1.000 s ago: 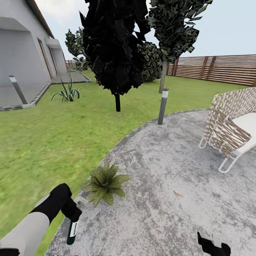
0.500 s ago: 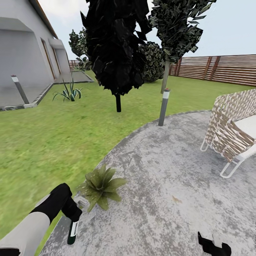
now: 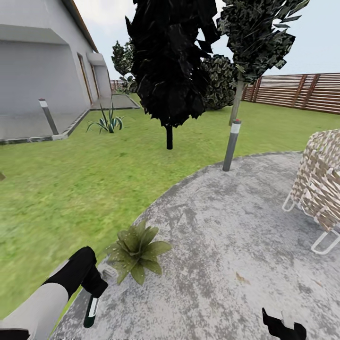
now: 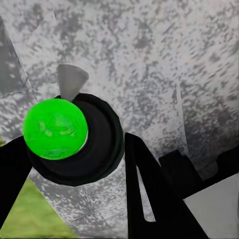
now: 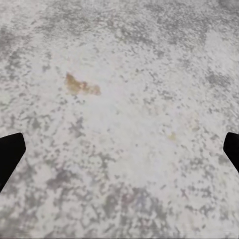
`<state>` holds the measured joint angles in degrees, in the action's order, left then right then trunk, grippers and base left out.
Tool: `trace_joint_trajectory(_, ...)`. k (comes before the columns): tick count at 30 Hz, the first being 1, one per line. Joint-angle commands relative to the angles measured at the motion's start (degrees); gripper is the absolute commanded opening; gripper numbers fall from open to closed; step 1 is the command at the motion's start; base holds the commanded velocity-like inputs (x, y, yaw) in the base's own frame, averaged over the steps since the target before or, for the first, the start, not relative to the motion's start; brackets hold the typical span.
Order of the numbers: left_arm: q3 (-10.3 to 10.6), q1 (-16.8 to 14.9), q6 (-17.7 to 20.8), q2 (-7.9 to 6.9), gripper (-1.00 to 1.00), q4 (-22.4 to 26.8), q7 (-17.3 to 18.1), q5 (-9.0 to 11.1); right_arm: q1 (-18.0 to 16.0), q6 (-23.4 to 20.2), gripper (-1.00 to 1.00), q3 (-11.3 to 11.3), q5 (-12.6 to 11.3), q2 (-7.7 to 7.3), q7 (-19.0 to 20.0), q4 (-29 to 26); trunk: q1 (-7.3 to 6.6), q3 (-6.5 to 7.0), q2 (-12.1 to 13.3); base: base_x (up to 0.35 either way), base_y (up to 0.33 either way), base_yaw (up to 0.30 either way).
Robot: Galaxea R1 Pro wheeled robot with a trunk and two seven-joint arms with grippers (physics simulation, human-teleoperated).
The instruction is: Pick up the pesticide atomizer in the garden and spray insectifuge to fully cover both potted plants in the garden.
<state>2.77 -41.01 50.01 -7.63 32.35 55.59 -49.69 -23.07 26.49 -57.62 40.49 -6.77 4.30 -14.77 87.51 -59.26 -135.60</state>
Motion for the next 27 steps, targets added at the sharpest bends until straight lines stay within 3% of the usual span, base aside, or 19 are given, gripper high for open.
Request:
trace_joint_trajectory(1, 0.3, 0.0, 3.7, 0.71, -1.00, 0.1, -0.6, -0.3, 0.0, 0.2, 1.00, -0.5, 0.1, 0.00, 0.4, 0.0, -0.01, -0.05, 0.0, 0.000, 0.000, 0.277)
trace_joint_trajectory(10, 0.3, 0.1, 4.4, 0.92, -1.00, 0.1, -0.8, 0.1, -0.1, 0.2, 1.00, -0.5, 0.1, 0.13, 0.5, 0.0, -0.01, -0.05, 0.0, 0.000, -0.025, 0.201)
trace_joint_trajectory(17, 0.2, 0.1, 4.4, 1.04, -1.00, 0.2, -0.8, 0.0, -0.1, 0.2, 1.00, -0.5, 0.1, 0.10, 0.5, 0.0, -0.01, -0.05, 0.0, 0.000, -0.260, 0.003)
trace_joint_trajectory(27, -0.1, 0.1, 4.5, 1.04, -1.00, 0.8, -0.9, -0.1, 0.0, 0.2, 1.00, -0.5, 0.1, 0.09, 0.5, 0.0, -0.01, -0.05, 0.0, 0.150, -0.267, 0.264)
